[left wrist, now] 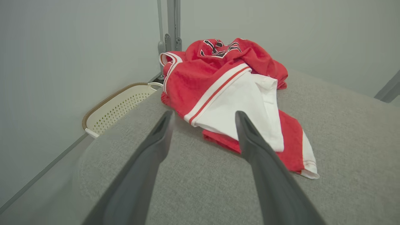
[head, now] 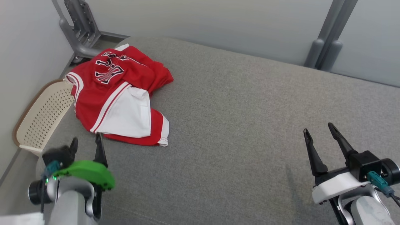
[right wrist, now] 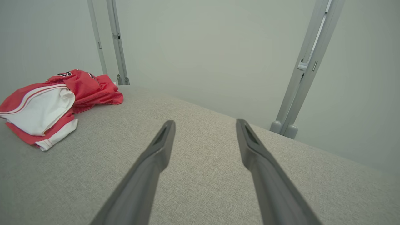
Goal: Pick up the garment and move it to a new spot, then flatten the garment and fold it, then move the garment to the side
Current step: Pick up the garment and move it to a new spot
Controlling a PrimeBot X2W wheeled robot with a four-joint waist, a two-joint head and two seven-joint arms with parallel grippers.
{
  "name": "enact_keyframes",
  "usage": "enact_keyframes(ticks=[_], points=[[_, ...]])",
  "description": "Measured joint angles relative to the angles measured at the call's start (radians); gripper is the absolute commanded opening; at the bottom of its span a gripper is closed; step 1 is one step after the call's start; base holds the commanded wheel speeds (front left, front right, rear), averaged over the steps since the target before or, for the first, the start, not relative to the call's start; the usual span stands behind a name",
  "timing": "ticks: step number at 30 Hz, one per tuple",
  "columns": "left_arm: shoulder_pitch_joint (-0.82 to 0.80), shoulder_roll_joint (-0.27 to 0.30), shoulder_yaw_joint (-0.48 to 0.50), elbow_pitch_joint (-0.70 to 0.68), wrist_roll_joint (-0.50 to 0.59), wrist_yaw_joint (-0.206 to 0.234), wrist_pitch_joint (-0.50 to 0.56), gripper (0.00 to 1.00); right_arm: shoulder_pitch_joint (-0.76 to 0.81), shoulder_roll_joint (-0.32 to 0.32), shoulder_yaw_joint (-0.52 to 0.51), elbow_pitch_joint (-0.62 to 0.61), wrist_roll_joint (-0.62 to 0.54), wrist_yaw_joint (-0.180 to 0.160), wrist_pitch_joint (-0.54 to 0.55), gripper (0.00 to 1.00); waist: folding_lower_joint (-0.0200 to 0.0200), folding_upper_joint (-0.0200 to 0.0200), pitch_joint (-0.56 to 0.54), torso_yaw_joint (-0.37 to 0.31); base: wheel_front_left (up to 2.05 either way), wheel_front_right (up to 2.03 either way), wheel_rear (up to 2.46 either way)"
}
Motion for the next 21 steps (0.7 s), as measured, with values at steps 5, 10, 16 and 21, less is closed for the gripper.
enact_keyframes(ticks=[5,10,16,21], points=[[-0.285,0.001,0.042,0.175,-0.095,0.068,0.228,1.0,-0.063,-0.052,0.025,-0.035,-0.003,0.0,0.0,1.0,0.0,0.0,0.143,-0.006,0.0,0.0,0.0],[-0.389,0.036,0.068,0.284,-0.104,0.142,0.307,1.0,-0.075,-0.054,0.032,-0.043,0.002,0.0,0.0,1.0,0.0,0.0,0.253,-0.027,0.0,0.0,0.0],[-0.451,0.071,0.101,0.365,-0.128,0.176,0.314,1.0,-0.084,-0.053,0.042,-0.045,0.005,0.0,0.0,1.0,0.0001,0.0,0.349,-0.06,0.0,0.0,0.0],[-0.461,0.1,0.105,0.408,-0.134,0.164,0.281,0.0,-0.1,-0.051,0.039,-0.045,0.01,0.0,0.0,1.0,0.0,0.0,0.385,-0.102,0.0,0.0,0.0]])
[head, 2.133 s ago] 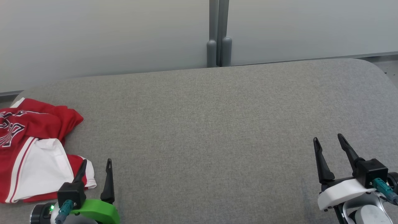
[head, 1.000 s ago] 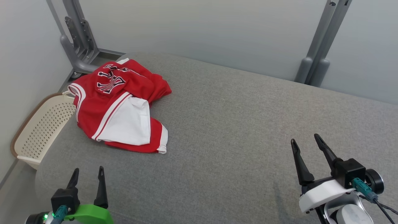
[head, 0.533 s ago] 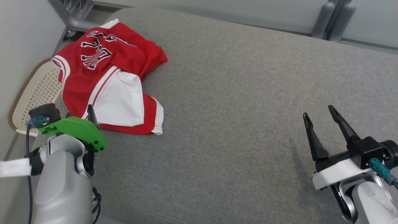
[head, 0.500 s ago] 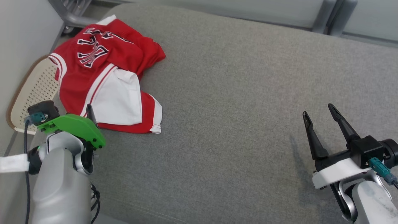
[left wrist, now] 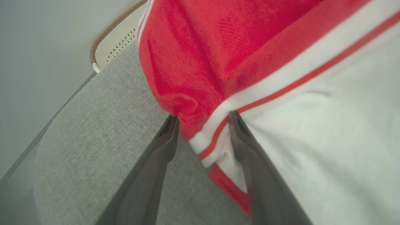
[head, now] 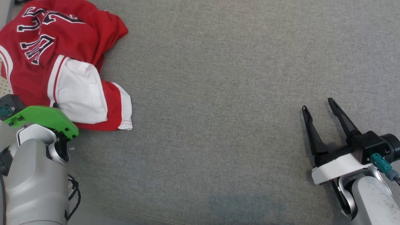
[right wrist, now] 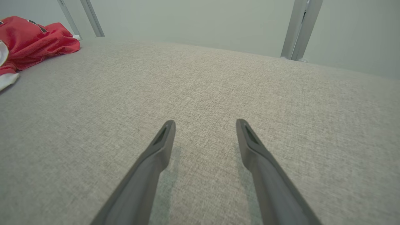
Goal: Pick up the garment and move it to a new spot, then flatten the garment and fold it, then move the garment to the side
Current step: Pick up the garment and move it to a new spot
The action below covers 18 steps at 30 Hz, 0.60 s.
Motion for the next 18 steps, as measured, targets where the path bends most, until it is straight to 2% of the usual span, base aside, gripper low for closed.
enact_keyframes(ticks=[4,8,10,14,15,18], points=[[0.002,0.009,0.018,0.006,-0.03,-0.036,-0.059,0.0,0.0,0.007,-0.005,0.004,0.0,0.0,0.0,1.0,0.0,0.0,0.006,-0.026,0.0,0.0,0.0],[0.011,0.009,0.015,-0.043,-0.04,-0.07,-0.123,0.0,0.024,0.019,-0.018,0.012,0.0,0.0,0.0,1.0,0.0,0.0,-0.012,-0.028,0.0,0.0,0.0],[0.024,0.011,0.002,-0.091,-0.031,-0.088,-0.139,0.0,0.035,0.027,-0.012,0.018,0.0,0.0,0.0,1.0,0.0,0.0,-0.027,-0.024,0.0,0.0,0.0],[0.072,0.027,-0.027,-0.232,-0.011,-0.1,-0.127,0.0,0.039,0.047,-0.004,0.025,0.003,0.0,0.0,1.0,0.0,0.0,-0.06,-0.011,0.0,0.0,0.0],[0.072,0.027,-0.027,-0.232,-0.011,-0.1,-0.127,0.0,0.039,0.047,-0.004,0.025,0.003,0.0,0.0,1.0,0.0,0.0,-0.06,-0.011,0.0,0.0,0.0],[0.118,0.041,-0.039,-0.384,0.0,-0.1,-0.075,0.0,0.05,0.06,0.011,0.033,0.003,0.0,0.0,1.0,0.0,0.0,-0.085,-0.002,0.0,0.0,0.0]])
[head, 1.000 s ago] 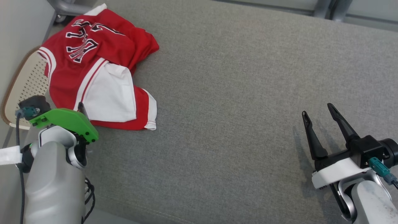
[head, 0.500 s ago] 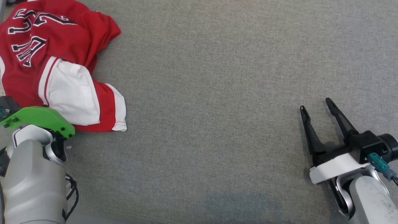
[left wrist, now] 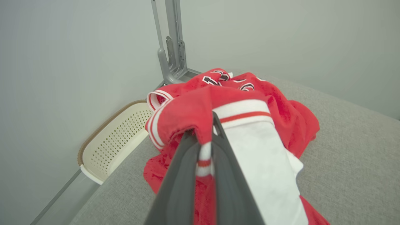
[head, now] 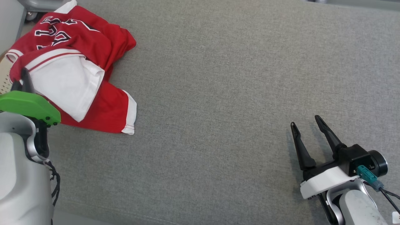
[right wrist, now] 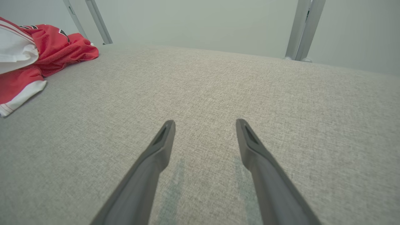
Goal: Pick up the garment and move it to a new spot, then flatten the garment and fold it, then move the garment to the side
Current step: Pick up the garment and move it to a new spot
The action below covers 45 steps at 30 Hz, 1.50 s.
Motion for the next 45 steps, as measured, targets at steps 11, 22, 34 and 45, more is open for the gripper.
enact_keyframes(ticks=[11,22,34,45], points=[[0.087,0.057,-0.013,-0.64,0.007,0.049,0.275,0.0,0.0,0.035,0.016,0.017,0.014,0.0,0.0,1.0,0.0,0.0,-0.051,-0.02,0.0,0.0,0.0],[-0.169,0.11,-0.169,-0.886,0.007,-0.015,0.509,0.0,-0.021,0.091,0.021,0.018,0.034,0.0,0.0,1.0,0.0,0.0001,-0.082,-0.134,0.0,0.0,0.0],[-0.38,-0.057,-0.35,-0.832,-0.141,-0.042,0.679,0.0,-0.032,0.112,0.016,-0.016,0.122,0.0,0.0,1.0,-0.0001,0.0001,-0.123,-0.335,0.0,0.0,0.0],[-0.12,-0.11,-0.344,-0.7,-0.156,0.071,0.563,0.0,0.007,0.111,0.011,-0.057,0.222,0.0,0.0,1.0,-0.0001,0.0001,-0.146,-0.563,0.0,0.0,0.0]])
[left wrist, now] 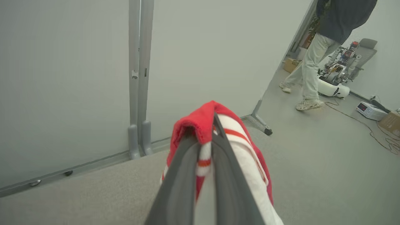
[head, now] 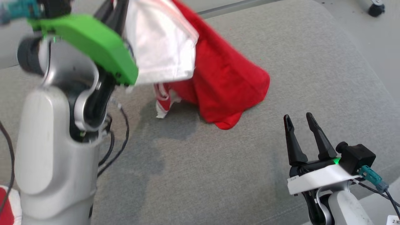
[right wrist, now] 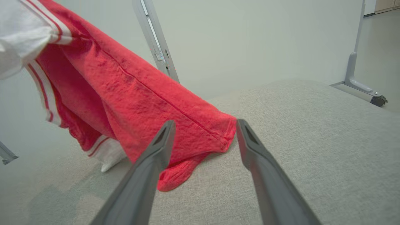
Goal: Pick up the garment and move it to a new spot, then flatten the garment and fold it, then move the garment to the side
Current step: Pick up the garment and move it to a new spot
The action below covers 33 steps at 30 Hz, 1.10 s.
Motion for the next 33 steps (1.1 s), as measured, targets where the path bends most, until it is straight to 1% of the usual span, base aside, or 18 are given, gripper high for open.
enact_keyframes(ticks=[3,6,9,12,14,16,19,23,25,26,27,29,33], points=[[0.181,0.028,0.055,0.039,-0.01,0.031,-0.043,0.0,0.012,0.0,-0.001,0.006,-0.002,0.0,0.0,1.0,0.0,-0.0001,-0.001,-0.041,0.0,0.0,0.0],[0.302,0.06,0.102,0.096,-0.006,0.048,-0.091,0.0,0.021,0.0,-0.005,0.01,-0.02,0.0,0.0,1.0,0.0,0.0,0.004,-0.063,0.0,0.0,0.0],[0.377,0.08,0.138,0.17,-0.014,0.054,-0.118,0.0,0.018,0.0,-0.002,0.013,-0.037,0.0,0.0,1.0,0.0,0.0,0.011,-0.059,0.0,0.0,0.0],[0.44,0.098,0.165,0.229,-0.014,0.057,-0.158,0.0,0.005,0.0,0.003,0.014,-0.054,0.0,0.0,1.0,0.0,0.0,0.017,-0.039,0.0,0.0,0.0],[0.479,0.097,0.187,0.253,-0.03,0.057,-0.179,0.0,-0.007,0.0,0.008,0.012,-0.067,0.0,0.0,1.0,0.0,-0.0001,0.02,-0.025,0.0,0.0,0.0],[0.527,0.082,0.195,0.263,-0.067,0.047,-0.179,0.0,-0.008,0.001,0.008,0.013,-0.082,0.0,0.0,1.0,0.0,0.0,0.02,-0.01,0.0,0.0,0.0],[0.585,0.07,0.195,0.262,-0.091,0.029,-0.177,0.0,-0.005,0.001,0.001,0.017,-0.107,0.0,0.0,1.0,0.0,0.0,0.018,0.015,0.0,0.0,0.0],[0.624,0.05,0.2,0.274,-0.129,0.016,-0.178,0.0,0.002,0.001,-0.004,0.021,-0.141,0.0,0.0,1.0,0.0,-0.0001,0.014,0.055,0.0,0.0,0.0],[0.626,0.04,0.211,0.291,-0.146,0.007,-0.202,0.0,0.002,0.001,-0.002,0.024,-0.155,0.0,0.0,1.0,0.0,0.0,0.01,0.085,0.0,0.0,0.0],[0.624,0.033,0.213,0.295,-0.152,-0.001,-0.216,0.67,0.002,0.001,-0.001,0.025,-0.159,0.0,0.0,1.0,0.0,-0.0001,0.009,0.095,0.0,0.0,0.0],[0.621,0.023,0.217,0.304,-0.165,-0.006,-0.227,1.0,0.003,0.001,0.0,0.026,-0.162,0.0,0.0,1.0,0.0,0.0,0.007,0.103,0.0,0.0,0.0],[0.607,0.007,0.221,0.323,-0.194,-0.013,-0.259,1.0,0.006,0.001,0.001,0.031,-0.172,0.0,0.0,1.0,0.0,0.0,0.0,0.126,0.0,0.0,0.0],[0.602,-0.019,0.248,0.308,-0.254,-0.015,-0.31,1.0,0.019,0.001,0.014,0.035,-0.18,0.0,0.0,1.0,0.0,-0.0001,-0.013,0.143,0.0,0.0,0.0]])
